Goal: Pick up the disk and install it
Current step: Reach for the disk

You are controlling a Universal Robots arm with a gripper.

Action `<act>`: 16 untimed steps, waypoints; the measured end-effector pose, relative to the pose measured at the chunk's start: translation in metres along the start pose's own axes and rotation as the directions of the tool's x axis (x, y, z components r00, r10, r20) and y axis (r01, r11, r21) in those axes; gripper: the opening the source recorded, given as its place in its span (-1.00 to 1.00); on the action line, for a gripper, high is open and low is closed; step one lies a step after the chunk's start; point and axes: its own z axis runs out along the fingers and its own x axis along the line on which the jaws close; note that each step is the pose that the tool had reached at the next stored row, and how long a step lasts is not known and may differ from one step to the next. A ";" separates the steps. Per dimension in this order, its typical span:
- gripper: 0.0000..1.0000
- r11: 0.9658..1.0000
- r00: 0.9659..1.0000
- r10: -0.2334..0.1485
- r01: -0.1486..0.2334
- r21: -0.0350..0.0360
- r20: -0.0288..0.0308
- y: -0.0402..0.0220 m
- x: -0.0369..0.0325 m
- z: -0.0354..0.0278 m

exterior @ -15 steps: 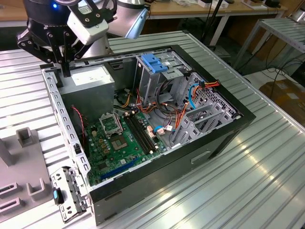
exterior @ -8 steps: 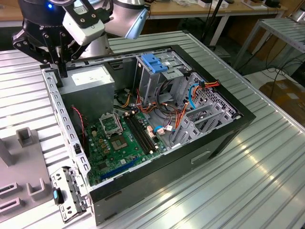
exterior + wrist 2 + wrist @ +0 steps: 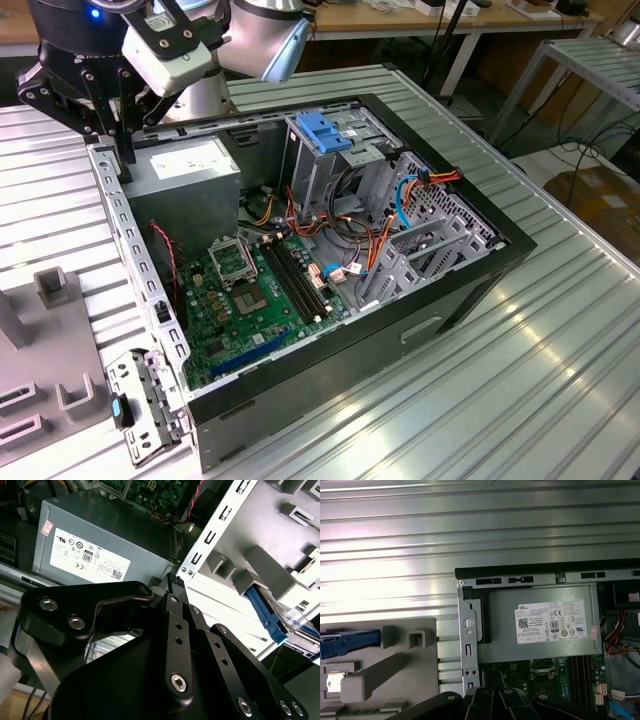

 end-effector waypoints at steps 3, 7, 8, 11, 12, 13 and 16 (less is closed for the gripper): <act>-0.79 1.000 1.000 0.000 0.000 0.000 0.000 -0.0003 0.0034 0.0000; -0.79 1.000 1.000 0.000 0.000 0.000 0.000 -0.0006 0.0074 0.0000; -0.79 1.000 1.000 0.000 0.000 0.000 0.000 -0.0006 0.0081 0.0000; -0.79 1.000 1.000 0.000 0.000 0.000 0.000 -0.0008 0.0108 0.0000; -0.79 1.000 1.000 0.000 0.000 0.000 0.000 -0.0009 0.0117 0.0001; -0.79 1.000 1.000 0.000 0.000 0.000 0.000 -0.0010 0.0129 0.0001; -0.79 1.000 1.000 0.000 0.000 0.000 0.000 -0.0013 0.0164 0.0001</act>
